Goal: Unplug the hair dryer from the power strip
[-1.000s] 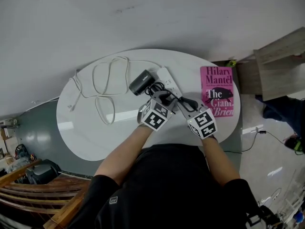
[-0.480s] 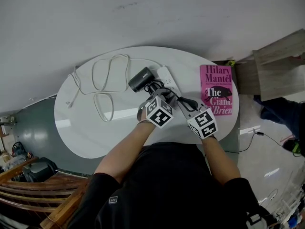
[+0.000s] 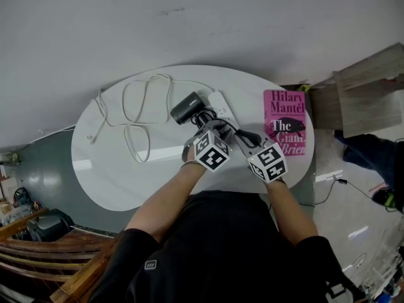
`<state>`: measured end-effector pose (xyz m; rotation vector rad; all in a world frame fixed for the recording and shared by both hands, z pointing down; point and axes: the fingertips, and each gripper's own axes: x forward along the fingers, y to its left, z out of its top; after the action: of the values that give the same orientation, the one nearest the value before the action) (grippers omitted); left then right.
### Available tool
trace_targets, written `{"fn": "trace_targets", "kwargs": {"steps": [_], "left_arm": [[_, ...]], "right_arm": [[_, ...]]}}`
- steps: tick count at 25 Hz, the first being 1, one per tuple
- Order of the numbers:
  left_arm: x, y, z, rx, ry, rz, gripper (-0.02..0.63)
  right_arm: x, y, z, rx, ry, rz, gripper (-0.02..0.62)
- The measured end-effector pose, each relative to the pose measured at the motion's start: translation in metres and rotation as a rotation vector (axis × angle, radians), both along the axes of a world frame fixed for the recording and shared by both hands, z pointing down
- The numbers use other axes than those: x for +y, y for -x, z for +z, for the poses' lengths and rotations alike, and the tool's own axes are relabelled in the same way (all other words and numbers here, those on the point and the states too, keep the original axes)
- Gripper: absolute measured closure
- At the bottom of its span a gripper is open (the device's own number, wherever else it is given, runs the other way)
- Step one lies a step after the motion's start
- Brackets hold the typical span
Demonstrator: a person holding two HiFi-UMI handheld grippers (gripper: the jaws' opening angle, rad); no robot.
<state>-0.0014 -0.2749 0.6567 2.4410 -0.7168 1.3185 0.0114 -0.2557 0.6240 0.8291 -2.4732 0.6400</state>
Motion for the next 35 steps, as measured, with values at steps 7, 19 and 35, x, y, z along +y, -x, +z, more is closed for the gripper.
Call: {"fn": "trace_targets", "kwargs": {"steps": [7, 19, 35], "left_arm": [[0.002, -0.002, 0.001, -0.002, -0.003, -0.001, 0.538], [-0.001, 0.0, -0.001, 0.022, 0.001, -0.011, 0.538], [0.001, 0.0, -0.002, 0.047, 0.005, -0.002, 0.537]], "right_arm": [[0.009, 0.0, -0.009, -0.014, -0.033, -0.01, 0.532], [-0.001, 0.002, -0.011, -0.023, -0.009, 0.012, 0.532], [0.009, -0.02, -0.026, -0.114, 0.01, 0.016, 0.553]]}}
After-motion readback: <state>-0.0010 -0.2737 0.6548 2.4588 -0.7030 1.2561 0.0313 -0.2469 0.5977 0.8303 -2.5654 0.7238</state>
